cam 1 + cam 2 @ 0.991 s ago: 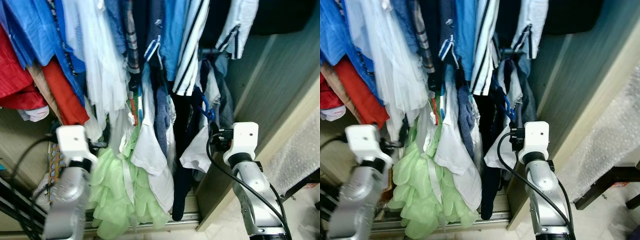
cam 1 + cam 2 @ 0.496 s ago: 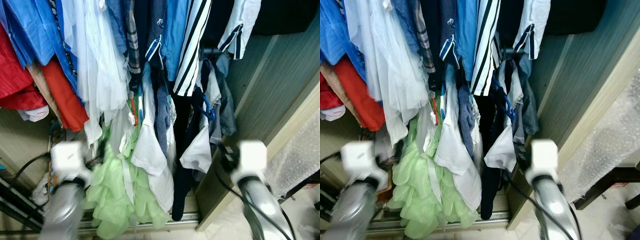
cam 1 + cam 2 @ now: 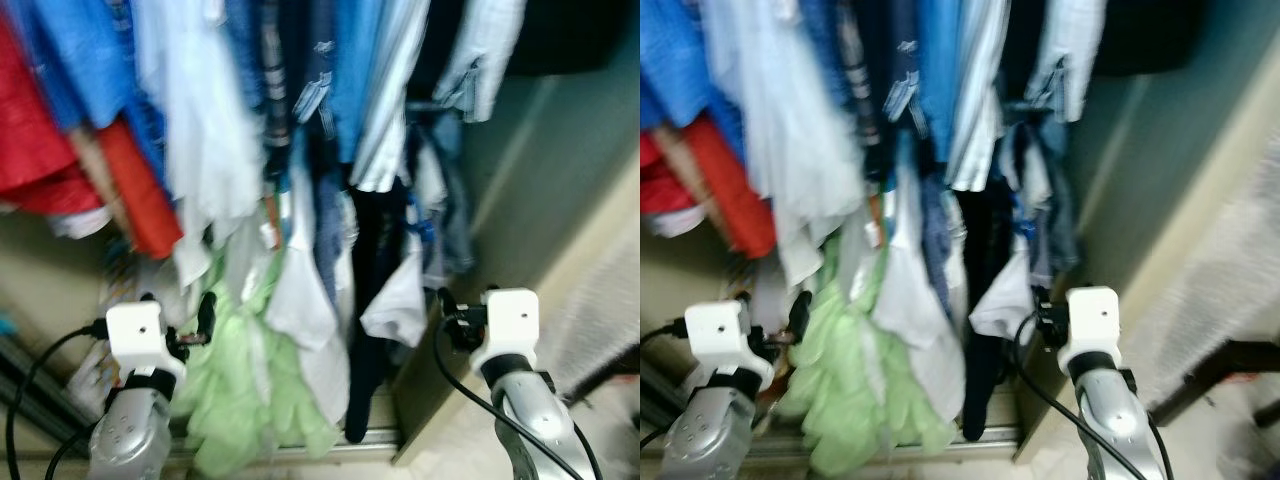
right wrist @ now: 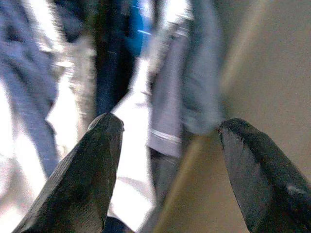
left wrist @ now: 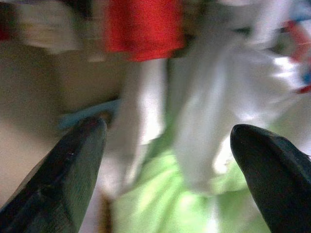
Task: Clean up the room
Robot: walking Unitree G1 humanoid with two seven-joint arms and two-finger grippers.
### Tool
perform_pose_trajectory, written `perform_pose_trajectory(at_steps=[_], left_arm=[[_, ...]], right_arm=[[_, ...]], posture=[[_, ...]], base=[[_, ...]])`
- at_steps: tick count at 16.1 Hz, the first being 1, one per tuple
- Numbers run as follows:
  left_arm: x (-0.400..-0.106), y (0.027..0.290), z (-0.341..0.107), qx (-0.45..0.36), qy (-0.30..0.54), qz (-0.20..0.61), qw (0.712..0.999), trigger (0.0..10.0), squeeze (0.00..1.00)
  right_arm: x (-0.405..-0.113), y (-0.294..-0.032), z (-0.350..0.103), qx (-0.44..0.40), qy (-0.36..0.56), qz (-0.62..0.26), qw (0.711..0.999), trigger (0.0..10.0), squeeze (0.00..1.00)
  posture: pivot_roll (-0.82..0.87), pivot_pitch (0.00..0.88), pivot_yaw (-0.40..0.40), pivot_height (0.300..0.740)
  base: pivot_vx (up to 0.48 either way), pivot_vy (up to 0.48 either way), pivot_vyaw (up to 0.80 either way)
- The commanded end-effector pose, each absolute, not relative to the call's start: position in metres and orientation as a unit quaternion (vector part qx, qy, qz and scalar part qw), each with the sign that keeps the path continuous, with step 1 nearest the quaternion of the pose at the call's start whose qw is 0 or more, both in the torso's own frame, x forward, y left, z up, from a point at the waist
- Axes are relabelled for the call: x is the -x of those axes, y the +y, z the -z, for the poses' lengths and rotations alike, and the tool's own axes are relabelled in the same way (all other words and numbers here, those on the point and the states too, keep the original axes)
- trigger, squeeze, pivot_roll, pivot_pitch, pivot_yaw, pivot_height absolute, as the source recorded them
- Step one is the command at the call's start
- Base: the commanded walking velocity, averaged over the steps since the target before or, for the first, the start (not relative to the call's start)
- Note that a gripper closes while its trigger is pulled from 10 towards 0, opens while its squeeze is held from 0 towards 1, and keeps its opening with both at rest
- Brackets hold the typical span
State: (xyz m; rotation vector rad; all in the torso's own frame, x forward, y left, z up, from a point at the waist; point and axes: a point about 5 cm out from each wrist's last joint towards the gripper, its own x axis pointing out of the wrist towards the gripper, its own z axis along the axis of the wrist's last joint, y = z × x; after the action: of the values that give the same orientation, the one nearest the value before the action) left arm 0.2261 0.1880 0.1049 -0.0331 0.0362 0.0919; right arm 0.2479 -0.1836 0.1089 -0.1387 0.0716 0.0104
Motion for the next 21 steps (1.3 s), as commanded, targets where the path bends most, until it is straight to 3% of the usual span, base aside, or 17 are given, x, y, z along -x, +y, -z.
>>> perform_pose_trajectory(at_steps=[1,2,21], left_arm=[[-0.225,0.189,-0.105,0.007,0.025,-0.033,0.999,10.0,0.0],[-0.224,0.187,-0.106,0.02,0.019,-0.005,1.0,10.0,0.0],[-0.237,0.185,-0.114,0.022,0.004,-0.018,1.0,10.0,0.0]], right_arm=[[-0.251,-0.182,-0.113,0.073,0.03,-0.012,0.997,10.0,0.0],[-0.251,-0.182,-0.113,0.072,0.03,-0.012,0.997,10.0,0.0],[-0.265,-0.176,-0.116,0.07,0.018,-0.019,0.997,10.0,0.0]], posture=[[0.02,0.0,-0.02,0.74],[0.02,0.0,-0.021,0.74],[0.01,0.0,-0.015,0.74]], base=[[0.0,0.0,0.8],[0.0,0.0,0.8],[0.0,0.0,0.79]])
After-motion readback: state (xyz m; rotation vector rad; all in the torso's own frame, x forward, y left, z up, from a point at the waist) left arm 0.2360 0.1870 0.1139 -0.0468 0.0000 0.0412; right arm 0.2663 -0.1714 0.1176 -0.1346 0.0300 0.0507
